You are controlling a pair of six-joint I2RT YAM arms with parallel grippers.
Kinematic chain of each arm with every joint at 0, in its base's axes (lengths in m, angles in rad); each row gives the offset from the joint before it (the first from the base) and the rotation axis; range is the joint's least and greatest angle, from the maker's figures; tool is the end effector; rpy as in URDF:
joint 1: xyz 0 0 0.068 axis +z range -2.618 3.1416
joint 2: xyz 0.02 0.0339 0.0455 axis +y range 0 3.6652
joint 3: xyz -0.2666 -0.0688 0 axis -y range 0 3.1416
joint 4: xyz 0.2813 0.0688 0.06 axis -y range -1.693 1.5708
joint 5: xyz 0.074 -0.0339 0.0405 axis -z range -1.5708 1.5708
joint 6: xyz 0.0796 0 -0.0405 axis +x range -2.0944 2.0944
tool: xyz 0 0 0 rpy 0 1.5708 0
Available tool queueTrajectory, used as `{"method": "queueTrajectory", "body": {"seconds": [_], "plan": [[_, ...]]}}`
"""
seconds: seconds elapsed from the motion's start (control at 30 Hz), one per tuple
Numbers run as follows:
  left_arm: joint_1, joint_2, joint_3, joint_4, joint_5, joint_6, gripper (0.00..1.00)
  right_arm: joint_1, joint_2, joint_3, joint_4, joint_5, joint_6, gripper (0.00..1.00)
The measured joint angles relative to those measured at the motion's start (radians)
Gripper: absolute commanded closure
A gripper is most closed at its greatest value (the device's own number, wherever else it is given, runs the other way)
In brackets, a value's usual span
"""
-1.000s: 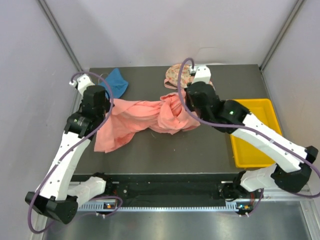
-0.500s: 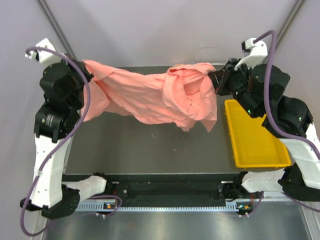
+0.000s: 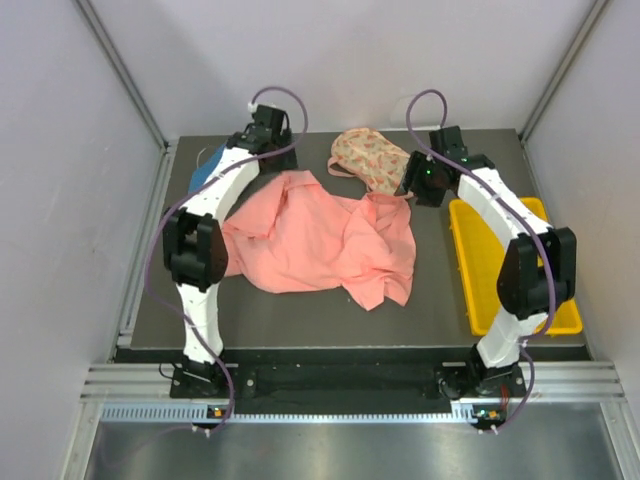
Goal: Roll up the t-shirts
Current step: Flatten out the T-shirt at the center of the board.
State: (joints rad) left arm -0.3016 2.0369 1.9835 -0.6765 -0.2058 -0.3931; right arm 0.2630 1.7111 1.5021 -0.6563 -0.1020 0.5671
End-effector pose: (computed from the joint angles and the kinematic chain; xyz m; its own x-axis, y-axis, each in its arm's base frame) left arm 0.5177 -0.1440 0.2953 -0.6438 -0.1924 -0.7406 -0.1096 0.9811 -0.1596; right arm 0.4269 0.1233 0.2612 -0.7932 0.3399 -0.5053 0.1230 0.9021 0.4137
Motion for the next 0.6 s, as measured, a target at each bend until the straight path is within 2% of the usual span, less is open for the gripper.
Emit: {"method": "queueTrajectory", "body": {"seconds": [0.1, 0.23, 0.33, 0.47, 0.53, 0.6], "plan": [[0.002, -0.017, -0.131, -0.026, 0.013, -0.035, 0.17, -0.022, 0.019, -0.014, -0.018, -0.005, 0.001, 0.32], [0.03, -0.257, -0.328, -0.044, -0.032, -0.111, 0.25, -0.008, -0.128, -0.082, 0.008, 0.027, -0.006, 0.34], [0.109, -0.544, -0.514, -0.036, -0.091, -0.198, 0.34, 0.051, -0.348, -0.253, 0.051, 0.063, 0.004, 0.38], [0.227, -0.853, -0.779, -0.041, -0.171, -0.308, 0.41, 0.157, -0.531, -0.471, 0.113, 0.08, 0.039, 0.4], [0.248, -0.922, -0.888, -0.066, -0.181, -0.356, 0.44, 0.191, -0.56, -0.568, 0.129, 0.098, 0.056, 0.41], [0.246, -0.925, -0.985, -0.067, -0.169, -0.404, 0.46, 0.2, -0.563, -0.64, 0.14, 0.112, 0.066, 0.42]]}}
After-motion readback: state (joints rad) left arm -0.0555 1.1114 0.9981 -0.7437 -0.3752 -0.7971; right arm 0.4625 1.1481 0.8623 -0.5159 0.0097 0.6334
